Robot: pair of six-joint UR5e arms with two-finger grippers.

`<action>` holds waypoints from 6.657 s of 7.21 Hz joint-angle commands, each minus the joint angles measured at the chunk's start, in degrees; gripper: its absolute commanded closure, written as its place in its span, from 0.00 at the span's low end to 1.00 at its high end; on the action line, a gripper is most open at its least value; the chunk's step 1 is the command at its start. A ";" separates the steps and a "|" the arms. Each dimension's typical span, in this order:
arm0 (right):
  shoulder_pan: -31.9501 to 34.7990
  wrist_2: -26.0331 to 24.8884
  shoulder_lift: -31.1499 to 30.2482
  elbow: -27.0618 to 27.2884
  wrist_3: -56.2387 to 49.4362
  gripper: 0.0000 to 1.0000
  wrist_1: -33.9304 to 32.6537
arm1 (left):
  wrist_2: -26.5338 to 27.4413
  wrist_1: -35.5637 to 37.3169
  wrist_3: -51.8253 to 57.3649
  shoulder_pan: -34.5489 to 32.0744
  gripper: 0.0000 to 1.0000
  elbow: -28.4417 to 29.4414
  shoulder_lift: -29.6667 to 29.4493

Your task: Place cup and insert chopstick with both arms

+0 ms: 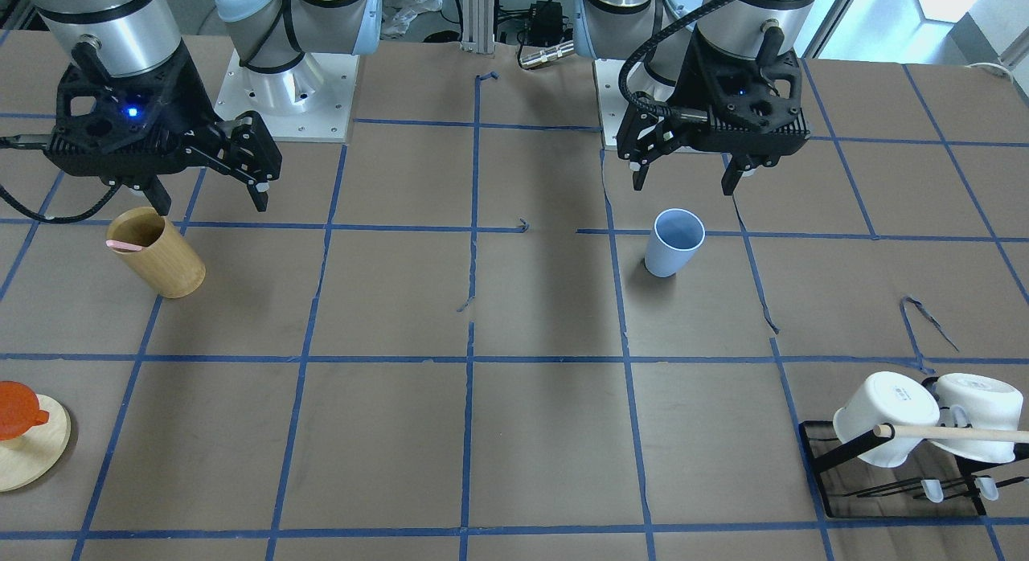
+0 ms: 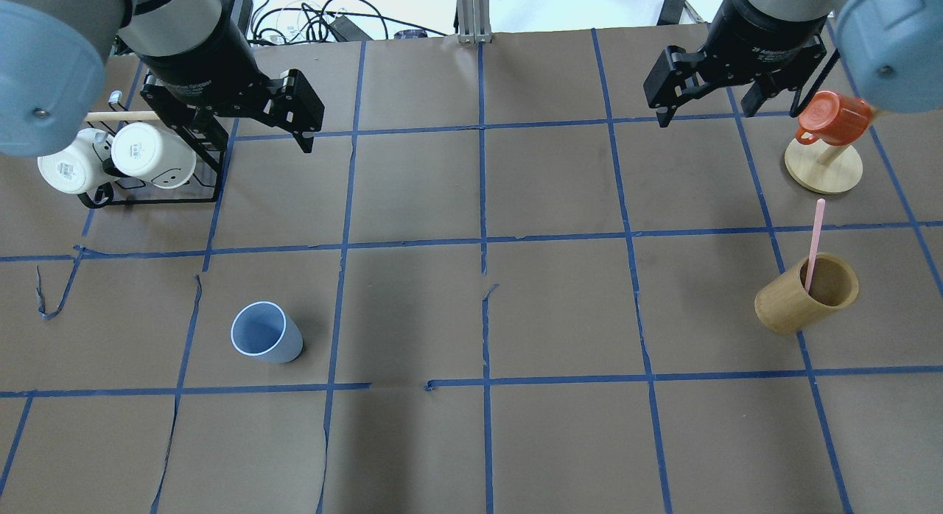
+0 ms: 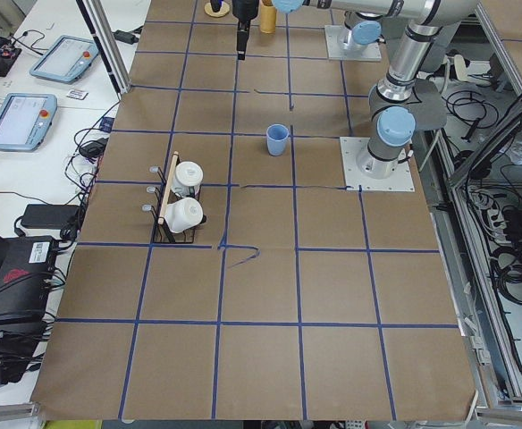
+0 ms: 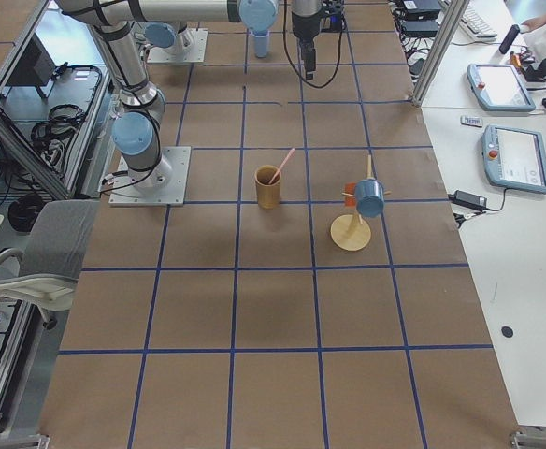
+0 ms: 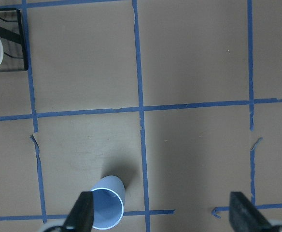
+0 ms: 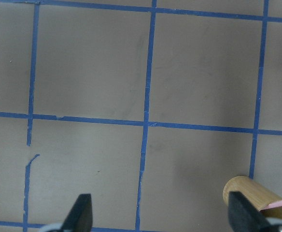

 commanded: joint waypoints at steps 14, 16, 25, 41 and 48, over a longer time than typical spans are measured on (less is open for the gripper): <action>-0.09 -0.28 0.61 0.00 -0.96 0.00 -0.09 | 0.12 0.00 0.00 0.00 0.00 -0.09 0.06; -0.09 -0.37 0.43 -0.71 -0.78 0.00 -0.09 | 0.20 -0.09 0.00 0.00 0.00 -0.09 0.06; -13.65 0.15 0.17 8.58 -38.96 0.07 0.71 | 0.20 -0.09 0.00 0.00 0.00 -0.17 0.15; -26.19 6.13 -2.56 23.73 -55.37 0.74 -15.64 | 0.20 -1.66 1.13 4.02 0.00 -7.68 0.59; -26.10 8.93 -2.82 14.19 -47.91 0.90 -5.49 | 0.29 20.39 9.75 8.26 0.82 -35.95 -2.75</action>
